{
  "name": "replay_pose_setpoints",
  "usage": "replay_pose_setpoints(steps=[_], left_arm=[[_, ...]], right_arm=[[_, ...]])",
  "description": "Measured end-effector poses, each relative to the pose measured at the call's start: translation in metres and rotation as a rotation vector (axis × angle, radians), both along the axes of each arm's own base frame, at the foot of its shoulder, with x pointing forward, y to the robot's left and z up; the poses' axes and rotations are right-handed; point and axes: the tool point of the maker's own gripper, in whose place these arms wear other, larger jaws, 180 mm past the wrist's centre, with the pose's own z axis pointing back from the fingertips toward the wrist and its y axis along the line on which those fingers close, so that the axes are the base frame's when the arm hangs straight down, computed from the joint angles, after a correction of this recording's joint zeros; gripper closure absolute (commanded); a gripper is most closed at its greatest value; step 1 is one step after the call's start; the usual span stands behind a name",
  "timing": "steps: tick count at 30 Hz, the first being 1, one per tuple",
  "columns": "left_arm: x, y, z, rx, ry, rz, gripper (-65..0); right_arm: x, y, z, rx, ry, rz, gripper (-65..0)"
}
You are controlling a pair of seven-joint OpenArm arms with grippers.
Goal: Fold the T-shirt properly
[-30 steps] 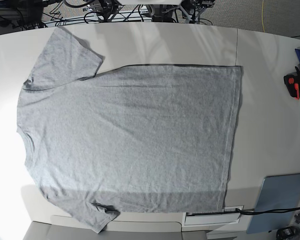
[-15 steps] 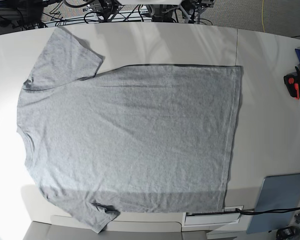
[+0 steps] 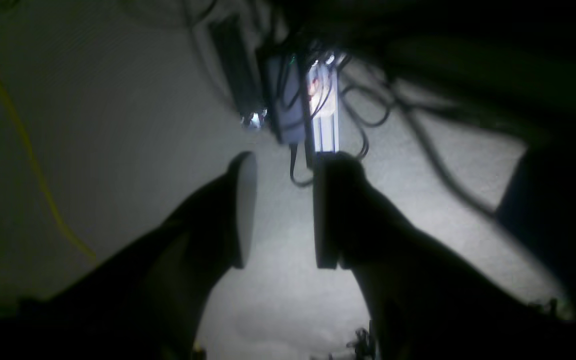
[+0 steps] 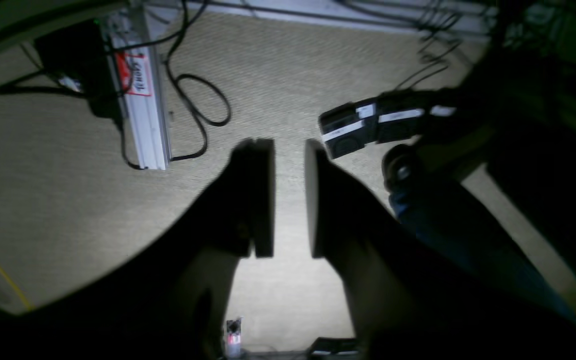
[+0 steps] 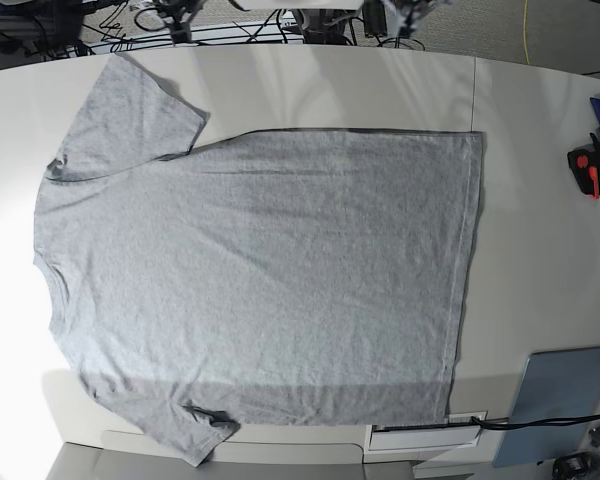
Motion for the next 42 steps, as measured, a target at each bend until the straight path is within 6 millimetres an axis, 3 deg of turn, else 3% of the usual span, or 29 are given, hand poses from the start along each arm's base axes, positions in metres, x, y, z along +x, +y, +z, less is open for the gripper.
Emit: replay_pose_setpoints(steps=[7, 11, 14, 20, 23, 27, 35, 39, 42], left_arm=[[-0.009, 0.021, 0.031, 0.016, -0.065, -0.011, -20.4], [-0.028, 0.038, 0.054, 0.029, -0.073, -0.02, -20.4], [-0.032, 0.052, 0.072, 0.047, -0.093, -0.041, -20.4], [-0.019, 0.081, 0.114, 0.134, -0.17, -0.12, -20.5], [0.0, 0.084, 0.139, 0.146, -0.24, -0.221, -20.5], [0.039, 0.091, 0.174, 0.246, -0.381, -0.346, -20.5], [0.106, 0.081, 0.236, 0.385, -0.627, -0.612, -20.5], [0.13, 0.07, 0.253, 0.4, -0.704, -0.794, -20.5], [0.143, 0.068, 0.254, 0.404, -0.715, -0.887, -20.5]], right_arm=[[-0.019, -0.023, 0.051, -0.008, -0.06, 0.043, -11.4], [-0.019, -0.03, 0.087, -0.003, -0.094, 0.112, -11.4], [-0.014, -0.031, 0.116, -0.006, -0.12, 0.183, -11.4], [0.015, -0.026, 0.172, -0.032, -0.224, 0.274, -11.4], [0.031, -0.018, 0.193, -0.037, -0.255, 0.316, -11.4], [0.057, -0.01, 0.218, -0.088, -0.325, 0.422, -11.4], [0.098, 0.002, 0.259, -0.193, -0.48, 0.552, -11.4], [0.116, 0.001, 0.278, -0.285, -0.535, 0.625, -11.5], [0.126, -0.008, 0.288, -0.379, -0.539, 0.645, -11.5]])
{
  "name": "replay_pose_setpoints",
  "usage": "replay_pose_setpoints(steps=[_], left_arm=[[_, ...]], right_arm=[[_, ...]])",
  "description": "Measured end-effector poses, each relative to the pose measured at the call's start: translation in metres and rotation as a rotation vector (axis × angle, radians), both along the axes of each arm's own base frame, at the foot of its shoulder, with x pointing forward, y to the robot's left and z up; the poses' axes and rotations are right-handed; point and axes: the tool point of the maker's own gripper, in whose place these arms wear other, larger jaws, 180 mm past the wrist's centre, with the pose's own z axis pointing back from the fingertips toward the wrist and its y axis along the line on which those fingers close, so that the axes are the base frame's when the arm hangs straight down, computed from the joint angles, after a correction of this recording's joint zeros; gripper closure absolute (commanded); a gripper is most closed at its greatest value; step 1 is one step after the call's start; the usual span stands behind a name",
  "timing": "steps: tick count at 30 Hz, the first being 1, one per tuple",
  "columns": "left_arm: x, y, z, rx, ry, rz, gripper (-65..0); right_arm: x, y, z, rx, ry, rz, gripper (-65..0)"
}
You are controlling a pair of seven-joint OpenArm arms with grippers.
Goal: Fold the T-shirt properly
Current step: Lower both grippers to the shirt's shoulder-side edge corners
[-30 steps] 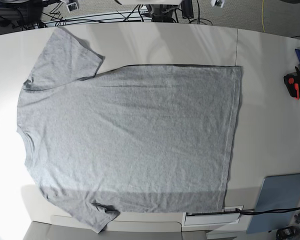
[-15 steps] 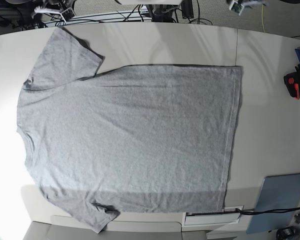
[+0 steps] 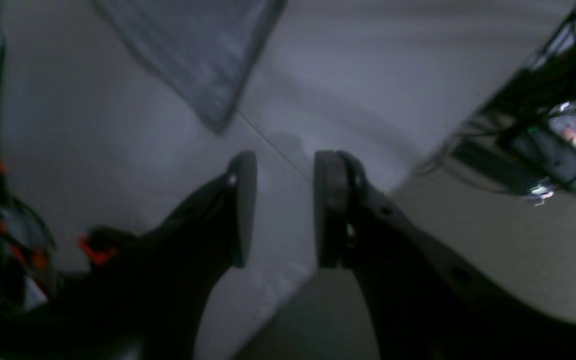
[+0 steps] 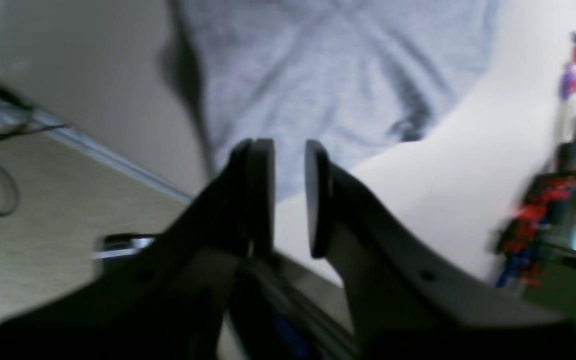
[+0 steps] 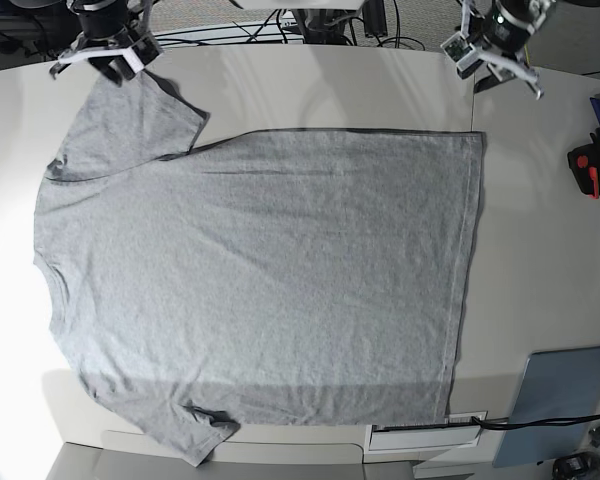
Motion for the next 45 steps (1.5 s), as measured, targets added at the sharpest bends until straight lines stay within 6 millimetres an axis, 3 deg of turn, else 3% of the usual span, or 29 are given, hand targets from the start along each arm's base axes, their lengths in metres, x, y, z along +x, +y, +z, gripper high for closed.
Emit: replay_pose_setpoints(steps=[5, 9, 20, 24, 32, 45], left_arm=[[0.023, -0.012, 0.002, -0.032, -0.018, -0.104, -25.8], [0.043, -0.011, -0.001, -0.057, -0.029, -0.118, -26.2], [0.066, -0.022, -0.031, -0.041, -0.019, -0.163, -26.2], [0.08, -0.01, -0.041, 0.025, -0.021, -0.137, -26.2], [0.096, -0.001, -0.051, -0.017, -0.031, -0.153, -26.2], [0.116, 0.001, -0.055, -0.071, -0.003, -0.199, -26.1]], right_arm=[[0.01, -0.014, 0.005, -0.076, -0.018, -0.034, -11.7], [0.014, -0.014, 0.006, -0.078, -0.028, -0.037, -11.7], [0.034, -0.019, 0.021, -0.159, -0.116, 0.0, -11.7], [0.036, -0.019, 0.022, -0.162, -0.123, 0.001, -11.7], [0.039, -0.02, 0.027, -0.201, -0.146, 0.023, -11.7], [0.041, -0.018, 0.03, -0.212, -0.16, 0.041, -11.7]])
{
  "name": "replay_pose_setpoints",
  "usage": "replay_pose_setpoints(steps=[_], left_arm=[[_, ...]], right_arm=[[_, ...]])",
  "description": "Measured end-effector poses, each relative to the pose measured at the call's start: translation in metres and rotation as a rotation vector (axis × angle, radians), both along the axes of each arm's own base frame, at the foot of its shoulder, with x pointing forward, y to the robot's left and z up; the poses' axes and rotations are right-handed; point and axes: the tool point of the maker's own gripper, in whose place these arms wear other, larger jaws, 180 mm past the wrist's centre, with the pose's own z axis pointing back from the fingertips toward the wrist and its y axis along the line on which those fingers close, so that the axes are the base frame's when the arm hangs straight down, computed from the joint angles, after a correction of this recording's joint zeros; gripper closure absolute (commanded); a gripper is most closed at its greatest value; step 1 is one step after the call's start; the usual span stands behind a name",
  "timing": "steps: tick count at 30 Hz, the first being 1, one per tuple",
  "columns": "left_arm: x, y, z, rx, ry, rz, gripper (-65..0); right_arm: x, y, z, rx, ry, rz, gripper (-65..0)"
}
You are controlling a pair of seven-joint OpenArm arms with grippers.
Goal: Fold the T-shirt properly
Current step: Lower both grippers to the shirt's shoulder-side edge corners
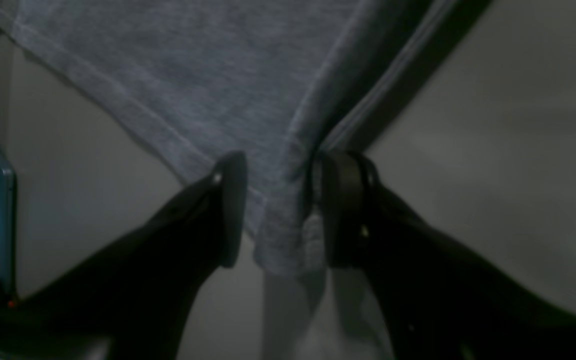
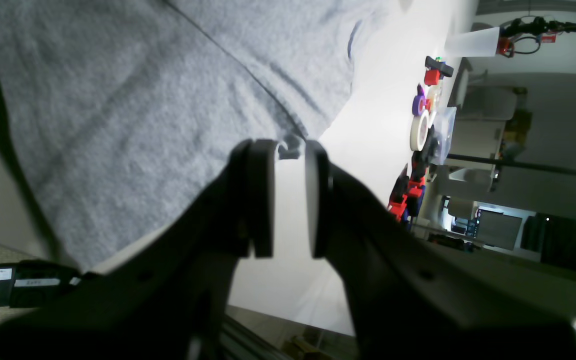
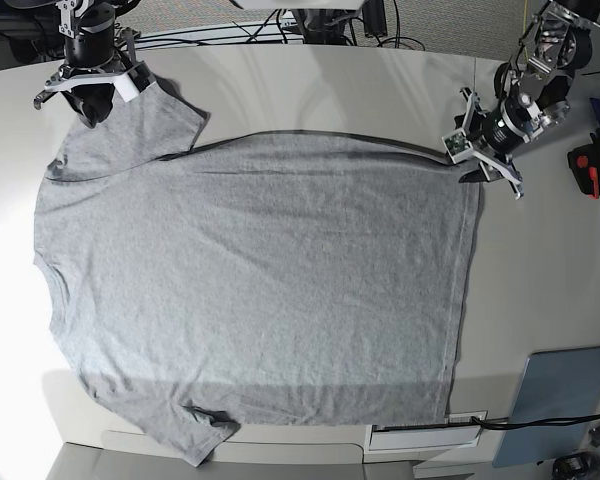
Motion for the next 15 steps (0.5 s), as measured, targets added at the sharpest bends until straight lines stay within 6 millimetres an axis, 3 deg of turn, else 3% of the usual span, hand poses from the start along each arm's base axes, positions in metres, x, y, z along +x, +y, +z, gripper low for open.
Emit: replay_pose_setpoints(steps=[3, 6, 7, 10, 15], left_arm=[[-0.002, -0.001, -0.003, -0.023, 0.035, -0.013, -19.0], [-0.01, -0.004, -0.008, -0.03, 0.081, -0.038, -2.0], [-0.011, -0.004, -0.008, -0.029, 0.083, -0.04, 0.0], [-0.01, -0.004, -0.008, -0.03, 0.082, -0.039, 0.0], [-0.012, -0.005, -0.008, -0.038, 0.09, -0.037, 0.0]], right_arm=[[0.0, 0.0, 0.0, 0.0, 0.0, 0.0, -11.7], [0.0, 0.0, 0.0, 0.0, 0.0, 0.0, -11.7], [0.0, 0.0, 0.0, 0.0, 0.0, 0.0, -11.7], [-0.001, 0.0, -0.001, -0.003, 0.009, 0.003, -13.8], [-0.002, 0.002, -0.009, -0.052, 0.099, 0.102, -26.8]])
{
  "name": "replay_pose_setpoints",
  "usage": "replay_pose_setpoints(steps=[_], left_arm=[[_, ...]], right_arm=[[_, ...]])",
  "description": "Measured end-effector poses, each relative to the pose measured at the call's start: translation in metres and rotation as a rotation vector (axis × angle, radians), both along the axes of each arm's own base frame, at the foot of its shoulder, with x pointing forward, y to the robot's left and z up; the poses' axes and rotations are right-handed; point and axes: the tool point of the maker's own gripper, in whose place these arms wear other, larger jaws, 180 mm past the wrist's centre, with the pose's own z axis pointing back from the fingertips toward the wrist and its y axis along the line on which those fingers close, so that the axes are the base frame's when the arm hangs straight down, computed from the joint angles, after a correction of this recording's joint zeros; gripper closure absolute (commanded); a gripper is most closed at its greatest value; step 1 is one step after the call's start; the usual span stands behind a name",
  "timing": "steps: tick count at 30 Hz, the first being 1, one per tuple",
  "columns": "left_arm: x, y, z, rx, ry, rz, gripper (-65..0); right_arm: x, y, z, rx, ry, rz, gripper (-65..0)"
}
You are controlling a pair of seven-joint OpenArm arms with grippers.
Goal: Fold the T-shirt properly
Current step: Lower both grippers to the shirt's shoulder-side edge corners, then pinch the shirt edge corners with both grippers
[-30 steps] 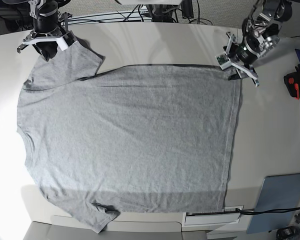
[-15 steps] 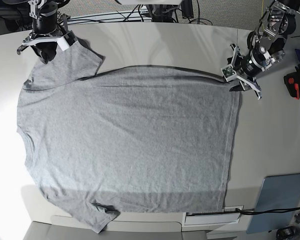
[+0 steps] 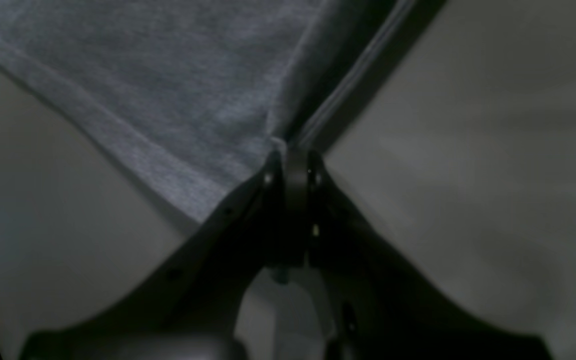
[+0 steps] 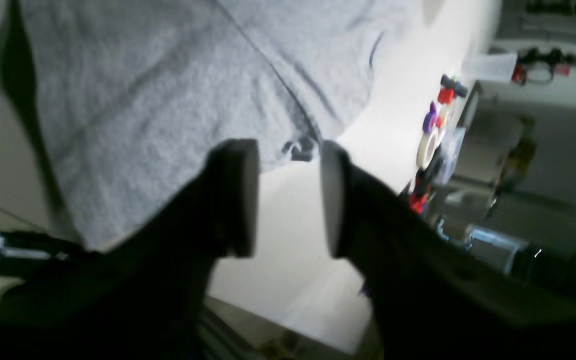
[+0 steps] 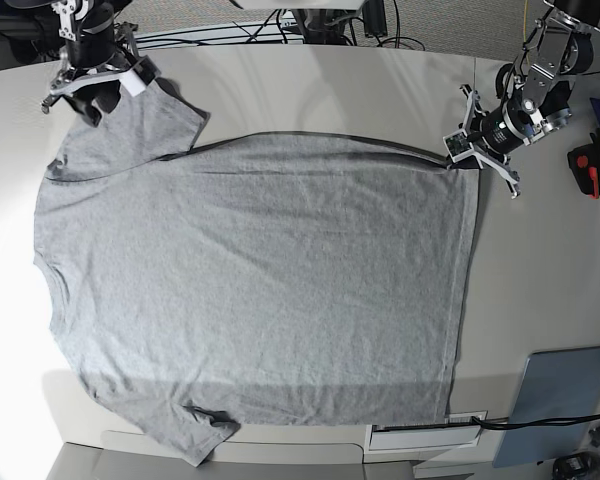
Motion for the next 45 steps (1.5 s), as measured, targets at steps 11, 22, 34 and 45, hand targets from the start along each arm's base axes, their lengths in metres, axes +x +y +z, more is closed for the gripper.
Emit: replay_pose_setpoints(steps=[11, 22, 34, 45], left_arm=[[0.0, 0.0, 0.0, 0.0, 0.0, 0.0, 0.0], [-0.001, -0.001, -0.001, -0.002, 0.002, 0.001, 0.0], [0.0, 0.0, 0.0, -0.001, -0.004, 0.006, 0.0], [0.002, 0.0, 0.0, 0.0, -0.012, 0.013, 0.0]], right_arm=[[0.003, -0.011, -0.01, -0.136, 0.098, 0.173, -28.8], [-0.005, -0.075, -0.055, -0.316, 0.224, 0.183, -28.8], [-0.022, -0.073, -0.085, -0.222, 0.4, 0.244, -28.8], [-0.008, -0.055, -0.087, -0.16, 0.353, 0.253, -28.8]])
